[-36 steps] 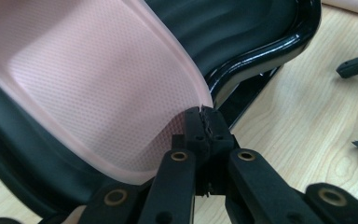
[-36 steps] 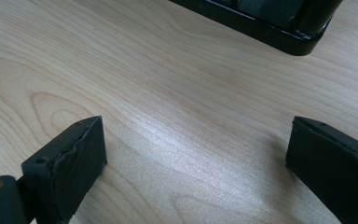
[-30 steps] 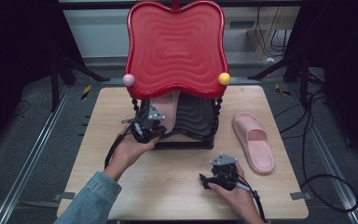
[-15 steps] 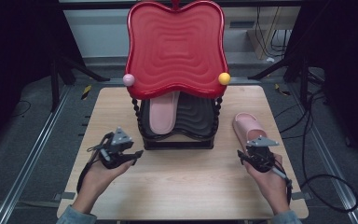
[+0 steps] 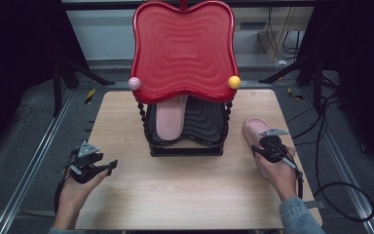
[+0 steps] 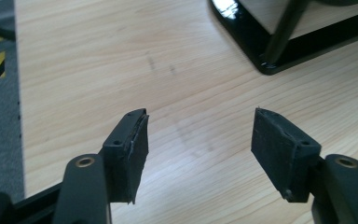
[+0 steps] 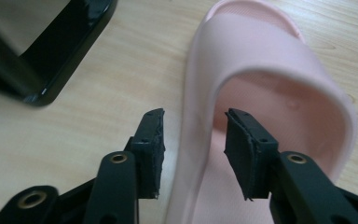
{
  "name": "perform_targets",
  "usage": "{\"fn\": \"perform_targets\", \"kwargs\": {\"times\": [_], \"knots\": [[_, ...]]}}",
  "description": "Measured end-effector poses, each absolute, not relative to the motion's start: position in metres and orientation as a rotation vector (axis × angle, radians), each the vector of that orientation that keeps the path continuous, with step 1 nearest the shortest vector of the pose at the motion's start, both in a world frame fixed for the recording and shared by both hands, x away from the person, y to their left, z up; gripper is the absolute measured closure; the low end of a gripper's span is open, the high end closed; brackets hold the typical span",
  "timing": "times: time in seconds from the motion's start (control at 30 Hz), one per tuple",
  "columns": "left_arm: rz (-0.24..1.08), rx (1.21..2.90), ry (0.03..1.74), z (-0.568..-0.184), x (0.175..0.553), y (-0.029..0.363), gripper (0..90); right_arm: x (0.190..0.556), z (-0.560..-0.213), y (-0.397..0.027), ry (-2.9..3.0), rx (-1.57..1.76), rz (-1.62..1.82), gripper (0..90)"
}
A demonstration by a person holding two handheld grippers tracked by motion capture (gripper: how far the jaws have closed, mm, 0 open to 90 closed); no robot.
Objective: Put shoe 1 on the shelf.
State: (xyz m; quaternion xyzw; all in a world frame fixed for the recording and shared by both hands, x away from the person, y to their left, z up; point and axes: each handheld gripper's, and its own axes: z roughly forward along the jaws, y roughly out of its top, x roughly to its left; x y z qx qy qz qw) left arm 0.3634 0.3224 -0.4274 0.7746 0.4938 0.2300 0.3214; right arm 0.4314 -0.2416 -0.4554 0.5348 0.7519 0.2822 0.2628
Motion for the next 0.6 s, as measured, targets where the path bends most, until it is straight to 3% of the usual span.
{"fn": "perform_targets", "kwargs": {"times": [0.17, 0.27, 0.6], "knots": [[0.608, 2.014, 1.342, -0.431, 0.362, 0.337, 35.2, 0.446, -0.458, -0.239, 2.033, 1.453, 0.766, 66.8], [0.626, 2.015, 1.351, -0.431, 0.361, 0.341, 35.0, 0.449, -0.459, -0.241, 2.025, 1.457, 0.75, 83.4], [0.652, 2.0, 1.376, -0.429, 0.359, 0.351, 35.2, 0.406, -0.443, -0.246, 2.106, 1.361, 0.849, 85.0]]}}
